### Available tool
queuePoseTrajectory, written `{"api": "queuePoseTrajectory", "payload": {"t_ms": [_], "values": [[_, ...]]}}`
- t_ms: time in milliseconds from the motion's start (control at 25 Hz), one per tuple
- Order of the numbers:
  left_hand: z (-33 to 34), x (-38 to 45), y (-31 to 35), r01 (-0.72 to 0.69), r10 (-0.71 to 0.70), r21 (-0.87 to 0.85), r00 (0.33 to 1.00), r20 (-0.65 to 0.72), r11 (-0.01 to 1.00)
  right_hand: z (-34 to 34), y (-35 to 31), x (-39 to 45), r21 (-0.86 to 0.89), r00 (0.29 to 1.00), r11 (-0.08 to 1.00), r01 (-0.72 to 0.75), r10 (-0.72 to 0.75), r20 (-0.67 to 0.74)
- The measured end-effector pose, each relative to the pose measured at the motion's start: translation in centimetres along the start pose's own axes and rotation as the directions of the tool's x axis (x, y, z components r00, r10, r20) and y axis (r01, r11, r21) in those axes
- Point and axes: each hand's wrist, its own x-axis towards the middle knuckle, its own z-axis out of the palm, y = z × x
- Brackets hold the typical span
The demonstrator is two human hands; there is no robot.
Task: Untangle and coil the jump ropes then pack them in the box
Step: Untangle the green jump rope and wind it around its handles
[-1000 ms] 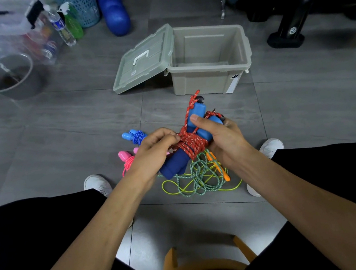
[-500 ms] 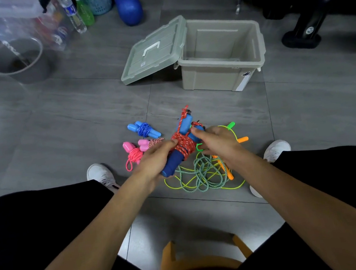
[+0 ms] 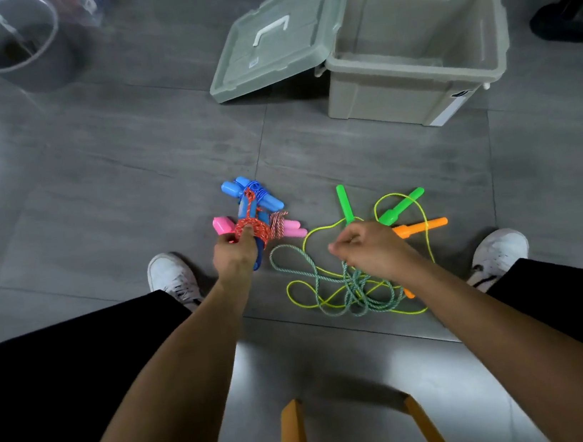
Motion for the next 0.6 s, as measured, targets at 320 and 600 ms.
{"api": "queuePoseTrajectory", "payload": {"t_ms": [320,600], "values": [[0.9,3.9,-1.0,-0.130,0.163,0.236,0.978,-0.127,0.963,1.9,3.0,5.2,0.005,0.997,1.000,-0.031,0.031,0.068],[4.5,-1.8,-0.8,-0.568,0.519,0.144,0.810,0.274,0.810,-1.2,6.7,1.7,0.094,0.993,0.993,-0.075,0.084,-0.088]]}}
